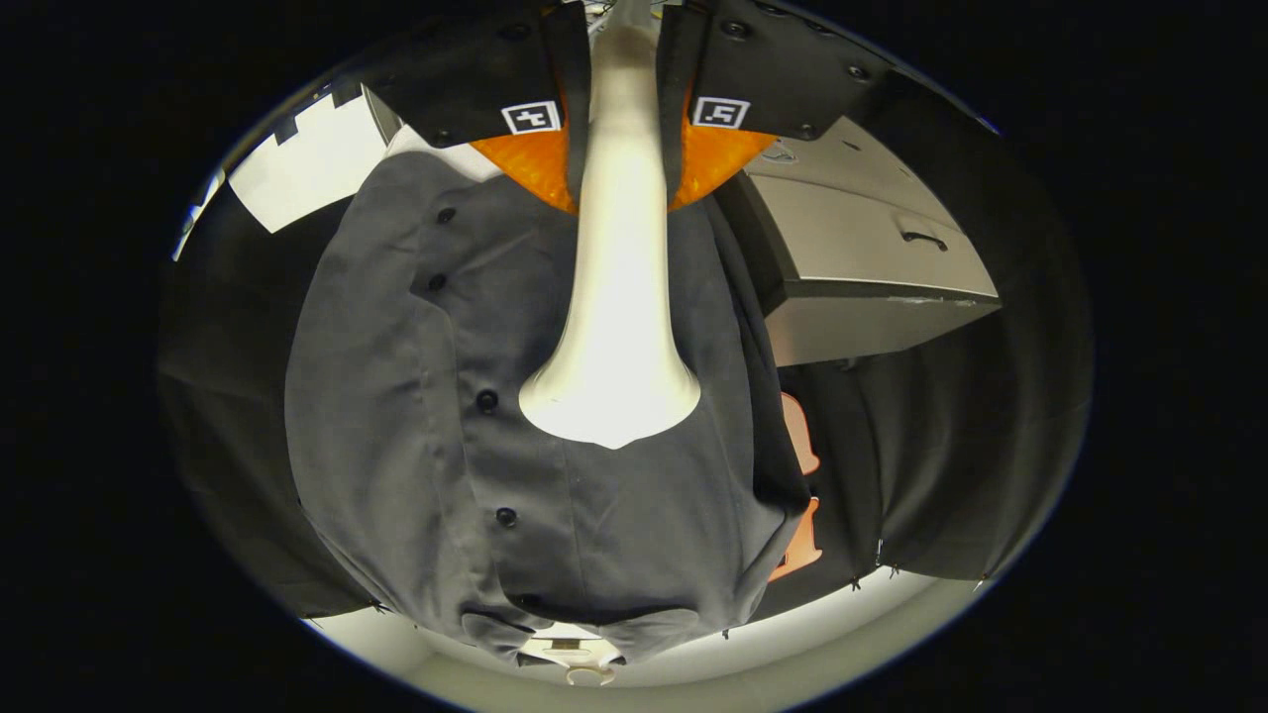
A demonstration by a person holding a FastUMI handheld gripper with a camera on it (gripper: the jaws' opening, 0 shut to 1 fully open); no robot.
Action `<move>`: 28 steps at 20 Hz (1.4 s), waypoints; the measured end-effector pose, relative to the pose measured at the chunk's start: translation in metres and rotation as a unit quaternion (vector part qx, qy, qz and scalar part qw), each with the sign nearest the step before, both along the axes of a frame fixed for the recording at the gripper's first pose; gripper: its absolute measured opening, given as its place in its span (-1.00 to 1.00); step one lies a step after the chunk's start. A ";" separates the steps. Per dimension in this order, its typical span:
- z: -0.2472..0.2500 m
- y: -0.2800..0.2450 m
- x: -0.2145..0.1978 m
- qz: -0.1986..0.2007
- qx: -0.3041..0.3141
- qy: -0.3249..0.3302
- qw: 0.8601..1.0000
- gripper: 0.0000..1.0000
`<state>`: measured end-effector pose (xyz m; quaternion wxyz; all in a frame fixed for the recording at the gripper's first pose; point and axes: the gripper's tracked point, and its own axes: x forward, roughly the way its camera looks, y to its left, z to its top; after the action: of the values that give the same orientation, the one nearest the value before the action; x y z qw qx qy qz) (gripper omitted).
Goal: Iron the clothes twice with a garment steamer, once on the left side and once on the right side.
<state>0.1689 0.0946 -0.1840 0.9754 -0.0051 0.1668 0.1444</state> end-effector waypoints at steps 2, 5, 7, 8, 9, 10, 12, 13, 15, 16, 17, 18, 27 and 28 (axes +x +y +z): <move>-0.014 -0.002 -0.002 -0.002 -0.004 0.012 1.000 -0.31; -0.034 -0.005 -0.006 -0.006 -0.007 0.029 1.000 -0.31; -0.043 -0.007 -0.007 -0.009 -0.009 0.035 0.999 -0.31; -0.047 -0.007 -0.008 -0.010 -0.011 0.040 0.999 -0.31; -0.052 -0.007 -0.009 -0.011 -0.012 0.044 0.999 -0.31; -0.057 -0.008 -0.010 -0.012 -0.012 0.048 0.999 -0.31; -0.068 -0.010 -0.013 -0.015 -0.012 0.056 0.998 -0.31; -0.072 -0.010 -0.015 -0.016 -0.013 0.060 0.998 -0.31; -0.078 -0.012 -0.021 -0.018 -0.013 0.070 0.997 -0.31; -0.083 -0.012 -0.021 -0.020 -0.014 0.073 0.997 -0.31; -0.086 -0.012 -0.022 -0.021 -0.015 0.076 0.997 -0.31; -0.088 -0.014 -0.025 -0.022 -0.015 0.080 0.996 -0.31; -0.066 -0.032 -0.045 -0.041 -0.016 0.076 0.996 -0.31; -0.060 -0.035 -0.047 -0.043 -0.016 0.074 0.996 -0.31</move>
<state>0.1218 0.0596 -0.2439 0.9655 -0.0033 0.2406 0.0995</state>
